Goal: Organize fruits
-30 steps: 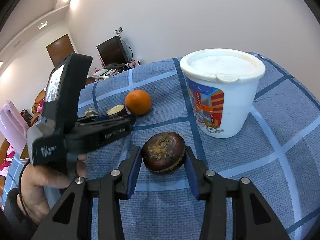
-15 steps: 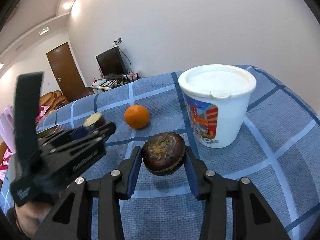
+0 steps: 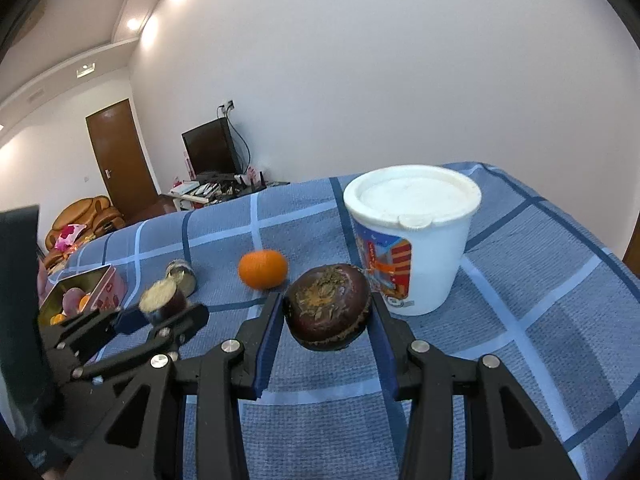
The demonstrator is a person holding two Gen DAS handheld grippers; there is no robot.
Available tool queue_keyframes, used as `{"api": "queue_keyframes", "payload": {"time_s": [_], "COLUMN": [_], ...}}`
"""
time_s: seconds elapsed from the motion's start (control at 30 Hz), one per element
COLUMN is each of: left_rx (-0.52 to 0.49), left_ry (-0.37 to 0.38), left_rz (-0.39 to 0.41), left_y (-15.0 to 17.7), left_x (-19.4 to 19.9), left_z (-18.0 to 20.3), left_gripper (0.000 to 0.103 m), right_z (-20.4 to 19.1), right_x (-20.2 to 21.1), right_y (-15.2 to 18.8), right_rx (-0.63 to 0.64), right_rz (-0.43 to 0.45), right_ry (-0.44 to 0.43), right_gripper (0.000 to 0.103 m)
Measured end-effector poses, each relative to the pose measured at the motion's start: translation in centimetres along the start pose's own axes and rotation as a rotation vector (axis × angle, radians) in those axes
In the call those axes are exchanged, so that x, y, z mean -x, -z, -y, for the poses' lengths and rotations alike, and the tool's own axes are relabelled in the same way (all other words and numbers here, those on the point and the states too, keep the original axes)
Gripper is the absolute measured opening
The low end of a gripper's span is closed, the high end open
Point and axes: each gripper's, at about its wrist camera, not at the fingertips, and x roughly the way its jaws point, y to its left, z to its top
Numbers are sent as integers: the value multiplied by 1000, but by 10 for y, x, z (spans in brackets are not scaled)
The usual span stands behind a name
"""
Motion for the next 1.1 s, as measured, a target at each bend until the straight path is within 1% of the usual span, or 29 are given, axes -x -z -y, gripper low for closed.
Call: {"api": "queue_keyframes", "payload": {"time_s": [0.37, 0.67, 0.9, 1.1], "left_rx": [-38, -26, -41, -35], "left_ry": [-2, 15, 17, 14], "left_rz": [25, 16, 30, 30], "left_y": [12, 20, 28, 33], "left_x": [21, 31, 43, 51], "left_z": [14, 11, 9, 4], "left_gripper": [39, 39, 39, 39], "right_z": [-2, -2, -11, -17], "right_x": [13, 29, 46, 55], "right_y": [2, 9, 17, 23], "right_rx": [8, -5, 9, 2], "right_rz": [49, 74, 97, 103], "right_ry": [45, 67, 72, 72], "right_gripper": [45, 45, 45, 45]}}
